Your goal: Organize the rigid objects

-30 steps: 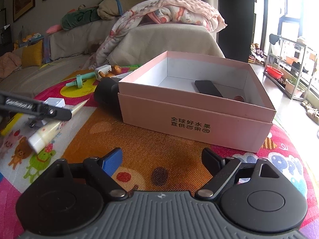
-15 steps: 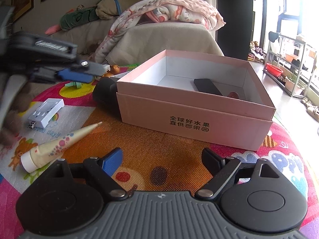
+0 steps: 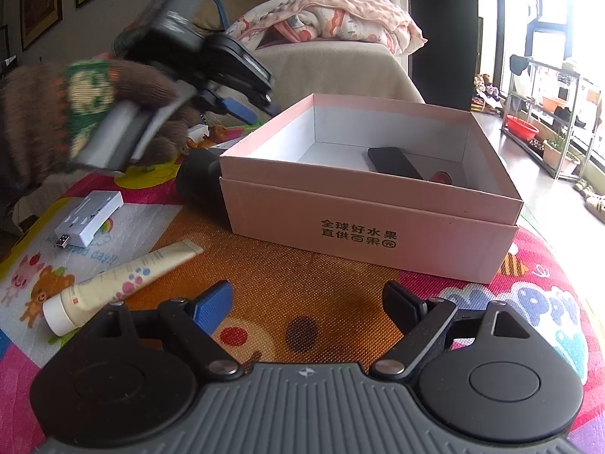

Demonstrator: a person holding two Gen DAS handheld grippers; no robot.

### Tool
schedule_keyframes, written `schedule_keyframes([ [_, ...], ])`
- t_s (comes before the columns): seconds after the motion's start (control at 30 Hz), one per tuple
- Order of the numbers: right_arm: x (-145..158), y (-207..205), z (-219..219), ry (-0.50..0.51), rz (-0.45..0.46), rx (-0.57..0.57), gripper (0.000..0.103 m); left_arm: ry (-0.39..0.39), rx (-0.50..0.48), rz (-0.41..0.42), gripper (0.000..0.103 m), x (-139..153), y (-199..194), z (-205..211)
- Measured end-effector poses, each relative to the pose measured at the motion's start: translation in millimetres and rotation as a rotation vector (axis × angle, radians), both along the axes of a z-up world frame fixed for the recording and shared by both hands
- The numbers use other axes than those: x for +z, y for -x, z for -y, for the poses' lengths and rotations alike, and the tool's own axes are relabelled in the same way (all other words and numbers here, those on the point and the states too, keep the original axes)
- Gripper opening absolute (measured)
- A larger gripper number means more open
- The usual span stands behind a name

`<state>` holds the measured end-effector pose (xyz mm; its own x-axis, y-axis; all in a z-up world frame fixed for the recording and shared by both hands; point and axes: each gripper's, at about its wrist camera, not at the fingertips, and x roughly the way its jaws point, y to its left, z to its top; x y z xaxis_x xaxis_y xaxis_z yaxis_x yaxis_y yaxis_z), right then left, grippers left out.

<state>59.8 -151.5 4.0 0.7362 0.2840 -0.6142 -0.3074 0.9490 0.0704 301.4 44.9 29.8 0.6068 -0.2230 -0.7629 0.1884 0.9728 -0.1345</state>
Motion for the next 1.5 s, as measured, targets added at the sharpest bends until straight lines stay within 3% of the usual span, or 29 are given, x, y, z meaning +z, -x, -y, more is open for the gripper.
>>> schedule_keyframes([
  [0.1, 0.1, 0.1, 0.9, -0.006, 0.0, 0.001, 0.087, -0.04, -0.104, 0.008, 0.021, -5.6, 14.3, -0.5],
  [0.23, -0.3, -0.7, 0.8, -0.008, -0.007, 0.01, 0.087, 0.115, -0.162, -0.05, 0.02, -7.7, 64.9, -17.4],
  [0.43, 0.0, 0.2, 1.4, -0.008, -0.003, -0.001, 0.087, 0.218, -0.146, -0.061, 0.02, -13.6, 159.9, -34.7],
  [0.57, 0.5, -1.2, 1.7, -0.016, -0.009, 0.006, 0.087, 0.31, -0.209, -0.115, 0.021, -15.1, 202.5, -39.3],
  [0.63, 4.2, -0.3, 1.8, -0.019, 0.009, 0.017, 0.087, 0.327, -0.234, -0.107, 0.021, -10.5, 215.1, -42.5],
  [0.7, 18.1, 1.1, -5.9, 0.034, 0.079, 0.045, 0.087, 0.304, -0.205, -0.047, 0.021, 1.6, 223.5, -50.4],
  [0.8, 66.3, -11.3, -28.6, 0.099, 0.166, 0.1, 0.087, 0.286, -0.053, 0.116, 0.022, 28.8, 216.0, -81.1],
  [0.9, 119.6, -52.4, -58.0, 0.06, 0.114, 0.133, 0.087, 0.265, 0.177, 0.242, 0.023, 44.4, 193.7, -126.6],
  [0.97, 139.5, -93.8, -75.3, -0.053, 0.01, 0.145, 0.094, 0.23, 0.292, 0.259, 0.023, 40.0, 173.3, -152.0],
  [1.07, 134.7, -158.2, -116.0, -0.101, -0.111, 0.143, 0.098, 0.296, 0.374, 0.2, 0.023, 16.9, 144.1, -183.2],
  [1.17, 99.8, -212.1, -161.7, -0.065, -0.209, 0.141, 0.098, 0.364, 0.391, 0.137, 0.023, -8.8, 117.7, -194.1],
  [1.27, 63.9, -246.8, -198.0, 0.016, -0.245, 0.116, 0.095, 0.363, 0.376, 0.135, 0.033, -23.3, 101.8, -197.1],
  [1.3, 54.2, -256.2, -205.6, 0.045, -0.252, 0.095, 0.093, 0.358, 0.368, 0.131, 0.031, -25.2, 97.1, -197.5],
  [1.37, 40.2, -270.5, -212.0, 0.056, -0.294, 0.056, 0.075, 0.372, 0.335, 0.134, 0.031, -25.5, 93.9, -198.1],
  [1.4, 36.6, -272.8, -210.4, 0.032, -0.322, 0.071, 0.072, 0.385, 0.308, 0.126, 0.03, -27.1, 88.8, -197.3],
  [1.47, 38.0, -267.5, -206.4, 0.006, -0.353, 0.122, 0.051, 0.404, 0.228, 0.119, 0.028, -29.6, 87.3, -192.9],
  [1.5, 41.0, -260.1, -205.2, 0.023, -0.355, 0.146, 0.047, 0.411, 0.182, 0.112, 0.026, -30.5, 90.5, -189.5],
])
